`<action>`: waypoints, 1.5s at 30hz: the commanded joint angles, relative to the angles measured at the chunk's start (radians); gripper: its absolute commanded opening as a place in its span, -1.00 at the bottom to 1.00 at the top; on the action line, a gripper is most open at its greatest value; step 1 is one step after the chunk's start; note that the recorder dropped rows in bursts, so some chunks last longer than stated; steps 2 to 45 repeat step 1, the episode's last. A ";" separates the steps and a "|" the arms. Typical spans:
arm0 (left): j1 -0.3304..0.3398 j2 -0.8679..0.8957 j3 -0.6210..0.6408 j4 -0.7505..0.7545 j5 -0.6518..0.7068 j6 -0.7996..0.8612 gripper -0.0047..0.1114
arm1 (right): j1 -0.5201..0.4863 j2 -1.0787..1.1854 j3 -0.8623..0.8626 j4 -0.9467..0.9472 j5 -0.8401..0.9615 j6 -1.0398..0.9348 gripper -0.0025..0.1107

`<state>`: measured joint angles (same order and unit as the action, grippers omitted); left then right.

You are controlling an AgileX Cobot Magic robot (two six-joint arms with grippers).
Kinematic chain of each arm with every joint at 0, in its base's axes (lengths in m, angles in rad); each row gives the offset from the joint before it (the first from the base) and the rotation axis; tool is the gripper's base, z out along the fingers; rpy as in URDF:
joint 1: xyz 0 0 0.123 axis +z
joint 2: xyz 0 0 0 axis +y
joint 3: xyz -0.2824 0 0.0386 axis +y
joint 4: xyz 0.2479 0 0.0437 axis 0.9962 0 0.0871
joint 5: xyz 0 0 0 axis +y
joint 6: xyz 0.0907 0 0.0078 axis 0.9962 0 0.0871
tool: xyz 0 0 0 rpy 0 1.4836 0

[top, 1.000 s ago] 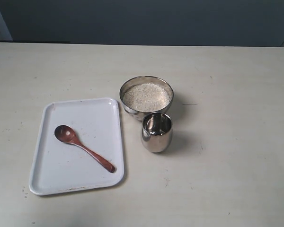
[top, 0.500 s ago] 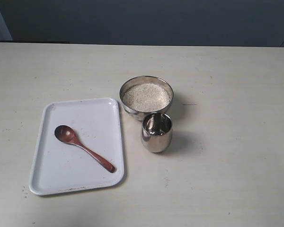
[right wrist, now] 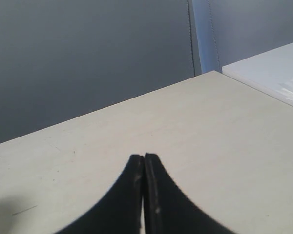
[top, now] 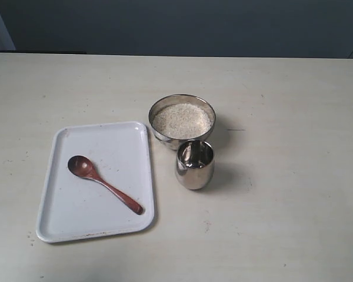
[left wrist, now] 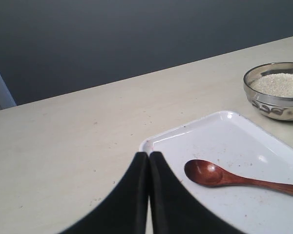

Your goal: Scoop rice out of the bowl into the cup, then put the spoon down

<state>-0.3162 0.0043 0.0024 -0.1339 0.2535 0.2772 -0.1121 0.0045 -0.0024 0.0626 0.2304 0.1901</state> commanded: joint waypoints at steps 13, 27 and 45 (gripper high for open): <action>-0.005 -0.004 -0.002 -0.007 -0.015 -0.005 -0.91 | -0.002 -0.004 0.002 0.003 0.003 -0.001 -0.96; -0.005 -0.004 -0.002 -0.007 -0.015 -0.005 -0.91 | -0.002 -0.004 0.002 0.003 0.003 -0.001 -0.96; -0.005 -0.004 -0.002 -0.007 -0.015 -0.005 -0.91 | -0.002 -0.004 0.002 0.003 0.003 -0.001 -0.96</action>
